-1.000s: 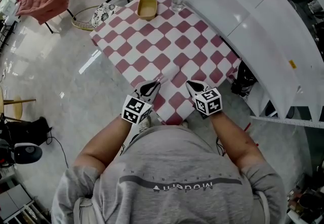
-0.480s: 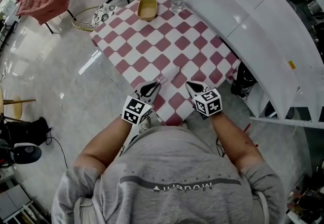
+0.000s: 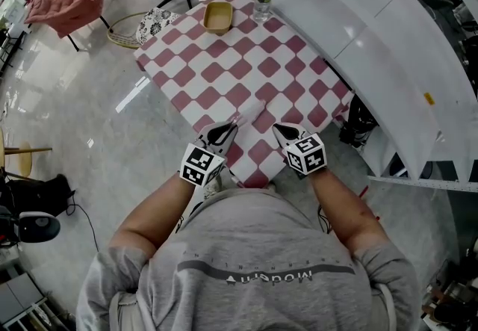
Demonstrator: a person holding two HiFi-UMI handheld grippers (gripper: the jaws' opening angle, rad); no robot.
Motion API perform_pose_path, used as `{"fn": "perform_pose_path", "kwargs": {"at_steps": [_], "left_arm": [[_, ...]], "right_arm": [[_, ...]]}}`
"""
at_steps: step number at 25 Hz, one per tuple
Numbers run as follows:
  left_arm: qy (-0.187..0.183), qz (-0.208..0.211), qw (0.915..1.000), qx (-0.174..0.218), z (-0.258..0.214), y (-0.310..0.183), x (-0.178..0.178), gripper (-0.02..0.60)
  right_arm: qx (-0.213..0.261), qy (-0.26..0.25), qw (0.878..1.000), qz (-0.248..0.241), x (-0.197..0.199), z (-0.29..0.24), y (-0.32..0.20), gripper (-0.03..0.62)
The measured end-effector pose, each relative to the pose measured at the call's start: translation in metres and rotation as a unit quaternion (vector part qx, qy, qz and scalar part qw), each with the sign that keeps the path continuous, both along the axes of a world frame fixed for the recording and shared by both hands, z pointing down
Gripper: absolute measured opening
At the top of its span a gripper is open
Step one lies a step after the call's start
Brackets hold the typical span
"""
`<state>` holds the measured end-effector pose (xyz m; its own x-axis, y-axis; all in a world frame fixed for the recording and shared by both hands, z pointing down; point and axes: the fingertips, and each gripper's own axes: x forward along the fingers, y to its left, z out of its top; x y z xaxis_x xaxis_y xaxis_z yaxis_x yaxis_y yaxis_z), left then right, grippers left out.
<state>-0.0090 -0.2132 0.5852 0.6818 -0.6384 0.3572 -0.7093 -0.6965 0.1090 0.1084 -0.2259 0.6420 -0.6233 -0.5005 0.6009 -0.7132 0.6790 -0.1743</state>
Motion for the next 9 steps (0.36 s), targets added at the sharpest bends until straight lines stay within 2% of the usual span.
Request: {"fn": "perform_pose_path", "kwargs": {"at_steps": [9], "left_arm": [[0.002,0.001,1.0000,0.000,0.0009,-0.0012,0.0002,0.038]], "right_arm": [[0.000,0.001,1.000,-0.006,-0.0032,0.0030,-0.0004,0.023]]}}
